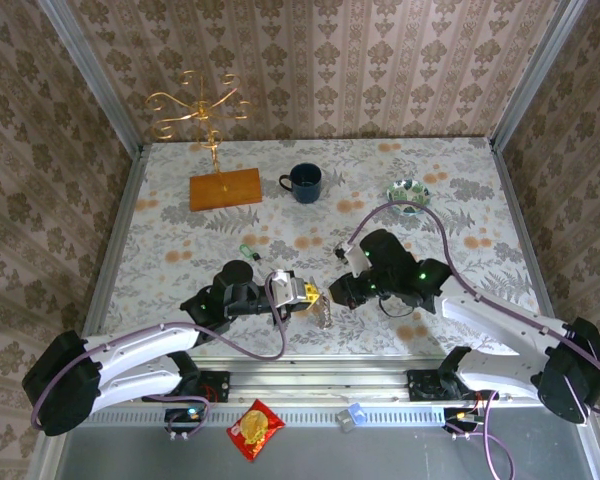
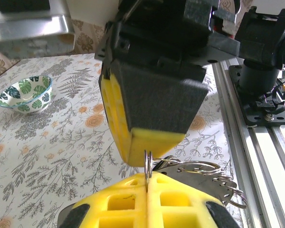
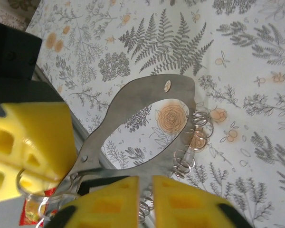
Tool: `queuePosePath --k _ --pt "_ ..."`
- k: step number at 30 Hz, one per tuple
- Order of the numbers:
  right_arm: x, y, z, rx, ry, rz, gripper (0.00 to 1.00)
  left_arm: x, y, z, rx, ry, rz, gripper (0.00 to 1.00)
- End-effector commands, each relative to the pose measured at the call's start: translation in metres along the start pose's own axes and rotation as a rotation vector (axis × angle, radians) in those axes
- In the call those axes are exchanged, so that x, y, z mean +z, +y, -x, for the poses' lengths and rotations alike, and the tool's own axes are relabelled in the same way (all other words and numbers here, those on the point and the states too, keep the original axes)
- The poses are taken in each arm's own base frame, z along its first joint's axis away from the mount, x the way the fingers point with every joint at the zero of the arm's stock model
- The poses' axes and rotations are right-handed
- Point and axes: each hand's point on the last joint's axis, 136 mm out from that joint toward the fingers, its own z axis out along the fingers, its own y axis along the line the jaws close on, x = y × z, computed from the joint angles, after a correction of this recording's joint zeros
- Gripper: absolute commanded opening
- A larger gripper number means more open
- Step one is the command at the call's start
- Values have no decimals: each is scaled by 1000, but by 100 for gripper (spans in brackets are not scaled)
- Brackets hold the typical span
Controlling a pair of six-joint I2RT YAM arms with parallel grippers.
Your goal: Put the keys on the keyring
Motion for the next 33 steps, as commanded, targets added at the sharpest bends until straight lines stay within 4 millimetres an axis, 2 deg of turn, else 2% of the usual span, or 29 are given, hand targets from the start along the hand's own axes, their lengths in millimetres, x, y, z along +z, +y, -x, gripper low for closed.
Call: queuePosePath --k 1,4,8,12,14,20,24,29,33 --pt "-18 9 9 -77 -51 18 26 -1 -2 18 18 -65 -11 0" --pt "-24 23 9 -155 -80 90 35 -1 -2 17 17 -64 -10 0" --pt "-34 35 10 -356 -172 139 38 -2 -3 19 17 -74 -15 0" --pt "-40 37 15 -633 -302 116 38 -1 -4 20 10 -91 -19 0" --pt "-39 38 18 -701 -315 109 38 -1 -4 21 6 -97 -24 0" --pt "-26 47 16 -776 -269 185 34 0 -6 22 -4 -106 -39 0" --pt "-22 46 18 -810 -269 179 29 1 -7 22 -8 -108 -49 0" --pt "-22 47 19 -841 -263 182 26 1 -8 22 -10 -110 -53 0" --pt "-24 44 16 -856 -245 158 26 0 -8 22 -6 -110 -49 0"
